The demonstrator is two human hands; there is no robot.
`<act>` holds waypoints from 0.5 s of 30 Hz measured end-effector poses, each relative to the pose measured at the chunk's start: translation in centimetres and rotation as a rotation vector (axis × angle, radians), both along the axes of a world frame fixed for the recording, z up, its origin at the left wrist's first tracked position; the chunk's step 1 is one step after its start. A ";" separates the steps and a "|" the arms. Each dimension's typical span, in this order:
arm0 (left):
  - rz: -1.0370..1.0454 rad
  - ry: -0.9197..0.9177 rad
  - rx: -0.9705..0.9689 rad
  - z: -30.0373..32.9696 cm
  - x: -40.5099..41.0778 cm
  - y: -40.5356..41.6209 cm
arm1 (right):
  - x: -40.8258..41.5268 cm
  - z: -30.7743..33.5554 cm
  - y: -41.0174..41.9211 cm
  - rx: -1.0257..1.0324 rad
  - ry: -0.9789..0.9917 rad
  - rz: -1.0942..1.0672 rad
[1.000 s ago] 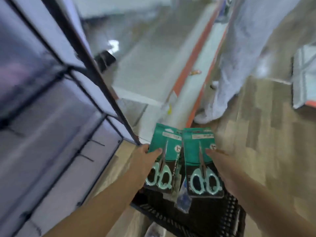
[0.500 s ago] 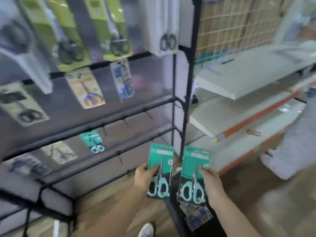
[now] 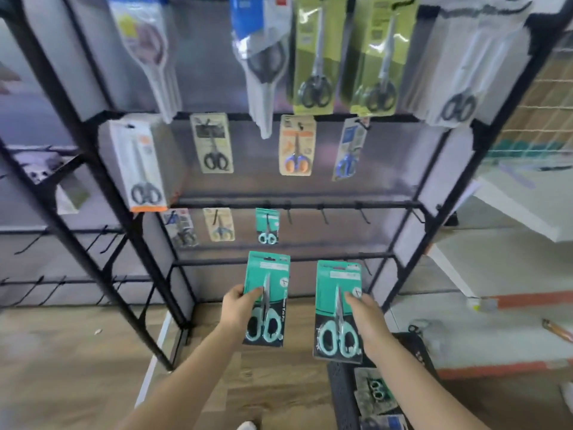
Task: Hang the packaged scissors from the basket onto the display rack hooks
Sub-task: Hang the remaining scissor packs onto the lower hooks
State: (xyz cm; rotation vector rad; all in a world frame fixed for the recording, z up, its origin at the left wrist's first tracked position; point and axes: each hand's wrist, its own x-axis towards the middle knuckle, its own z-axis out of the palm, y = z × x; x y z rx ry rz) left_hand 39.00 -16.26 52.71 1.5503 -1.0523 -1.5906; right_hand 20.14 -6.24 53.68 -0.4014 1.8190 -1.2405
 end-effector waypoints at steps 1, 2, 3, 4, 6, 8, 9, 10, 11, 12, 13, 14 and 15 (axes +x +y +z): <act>0.032 0.022 0.016 -0.2 0.8 -0.3 | 0.7 0.4 -0.9 -0.004 0.004 0.035; 0.059 0.042 0.028 -0.3 1.4 -0.7 | 1.3 0.6 -1.8 -0.004 0.005 0.066; 0.080 0.054 0.038 -0.5 2.0 -1.0 | 1.8 0.8 -2.8 -0.004 0.014 0.086; 0.096 0.061 0.046 -0.7 2.5 -1.4 | 2.2 0.9 -3.8 0.001 0.033 0.106; 0.121 0.061 0.057 -1.0 3.3 -2.3 | 3.1 1.1 -5.7 -0.002 0.075 0.143; 0.138 0.058 0.074 -1.6 4.0 -3.4 | 3.8 0.6 -7.5 -0.003 0.085 0.157; 0.141 0.060 0.084 -1.9 4.2 -4.0 | 4.2 0.3 -8.2 0.005 0.082 0.162; 0.143 0.060 0.092 -2.1 4.5 -4.6 | 4.6 -0.1 -8.9 0.017 0.073 0.165; 0.145 0.058 0.094 -2.5 4.7 -5.3 | 5.0 -0.7 -9.5 0.034 0.054 0.164; 0.145 0.051 0.097 -2.8 4.9 -5.9 | 5.3 -1.4 -10.1 0.056 0.035 0.164; 0.150 0.045 0.101 -3.1 5.1 -6.6 | 5.6 -1.9 -10.6 0.078 0.023 0.164; 0.157 0.045 0.105 -3.3 5.3 -7.4 | 5.8 -2.5 -11.1 0.094 0.021 0.166; 0.162 0.048 0.109 -3.7 5.4 -8.1 | 6.0 -2.9 -11.8 0.108 0.026 0.170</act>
